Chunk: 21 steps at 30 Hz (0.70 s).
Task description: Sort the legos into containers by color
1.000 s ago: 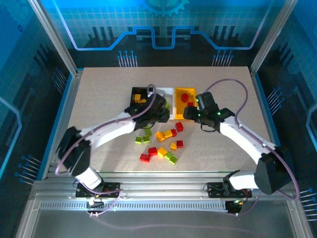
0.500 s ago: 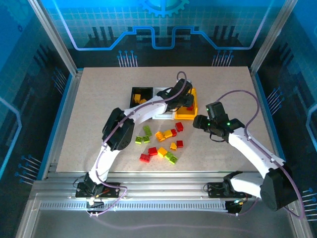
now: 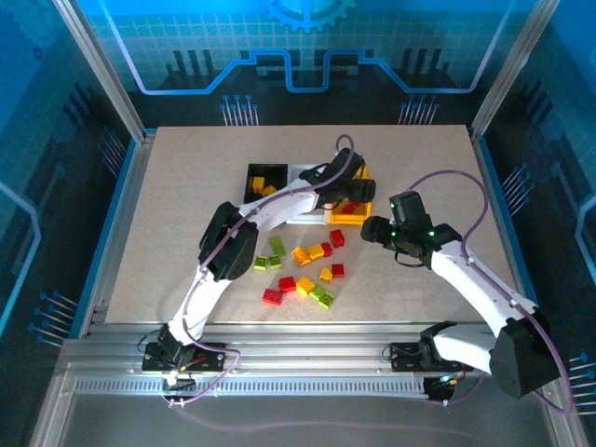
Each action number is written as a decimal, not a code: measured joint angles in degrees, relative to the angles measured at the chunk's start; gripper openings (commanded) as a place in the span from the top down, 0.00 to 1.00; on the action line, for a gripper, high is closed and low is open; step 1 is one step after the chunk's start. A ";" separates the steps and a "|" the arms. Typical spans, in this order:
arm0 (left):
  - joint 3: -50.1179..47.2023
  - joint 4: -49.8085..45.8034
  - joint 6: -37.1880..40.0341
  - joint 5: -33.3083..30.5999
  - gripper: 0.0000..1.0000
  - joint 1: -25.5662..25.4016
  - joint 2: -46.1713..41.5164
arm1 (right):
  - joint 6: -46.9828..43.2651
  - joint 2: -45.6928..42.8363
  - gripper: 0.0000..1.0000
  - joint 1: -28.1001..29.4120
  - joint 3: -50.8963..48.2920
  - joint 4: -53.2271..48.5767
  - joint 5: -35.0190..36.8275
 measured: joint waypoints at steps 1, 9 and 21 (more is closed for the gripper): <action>-1.99 0.61 -0.42 0.37 0.01 0.00 -1.66 | -0.15 0.20 0.28 0.02 0.00 0.09 -0.66; -26.84 9.75 -4.24 2.49 0.01 -0.26 -25.24 | -3.10 7.19 0.27 4.74 0.26 2.03 -3.89; -65.07 13.09 -8.96 -2.10 0.01 -1.07 -59.10 | -3.67 24.24 0.28 11.02 11.08 5.16 0.61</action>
